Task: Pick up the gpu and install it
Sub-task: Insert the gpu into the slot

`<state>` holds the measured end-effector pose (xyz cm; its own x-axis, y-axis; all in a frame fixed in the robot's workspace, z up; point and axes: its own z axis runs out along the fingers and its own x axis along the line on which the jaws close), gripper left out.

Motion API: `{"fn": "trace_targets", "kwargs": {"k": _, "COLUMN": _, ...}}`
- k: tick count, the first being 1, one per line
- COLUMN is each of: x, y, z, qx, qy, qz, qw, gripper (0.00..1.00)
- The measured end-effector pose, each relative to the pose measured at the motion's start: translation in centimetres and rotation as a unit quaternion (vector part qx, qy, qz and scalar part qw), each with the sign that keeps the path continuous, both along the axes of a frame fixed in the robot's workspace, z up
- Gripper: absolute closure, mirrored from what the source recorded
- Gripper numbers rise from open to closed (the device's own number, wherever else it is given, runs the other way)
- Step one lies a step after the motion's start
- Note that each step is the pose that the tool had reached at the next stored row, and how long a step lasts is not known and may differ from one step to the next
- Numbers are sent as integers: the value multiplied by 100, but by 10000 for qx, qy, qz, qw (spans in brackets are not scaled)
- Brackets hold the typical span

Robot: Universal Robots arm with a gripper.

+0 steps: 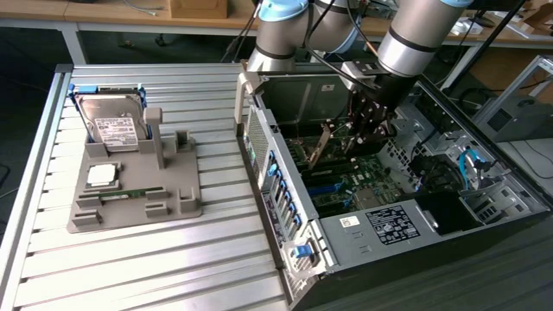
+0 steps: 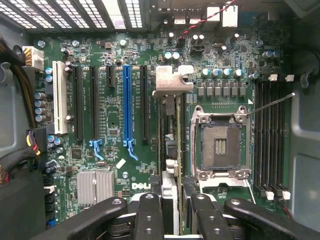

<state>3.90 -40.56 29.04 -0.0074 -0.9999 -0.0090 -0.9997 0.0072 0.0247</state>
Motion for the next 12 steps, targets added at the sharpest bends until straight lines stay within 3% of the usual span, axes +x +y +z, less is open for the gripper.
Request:
{"fn": "trace_targets", "kwargs": {"k": 5, "x": 0, "y": 0, "z": 30, "qx": 1, "qy": -1, "qz": 0, "qw": 10000, "gripper": 73}}
{"fn": "trace_targets", "kwargs": {"k": 12, "x": -14, "y": -52, "z": 31, "qx": 0, "qy": -1, "qz": -1, "qw": 10000, "gripper": 73}}
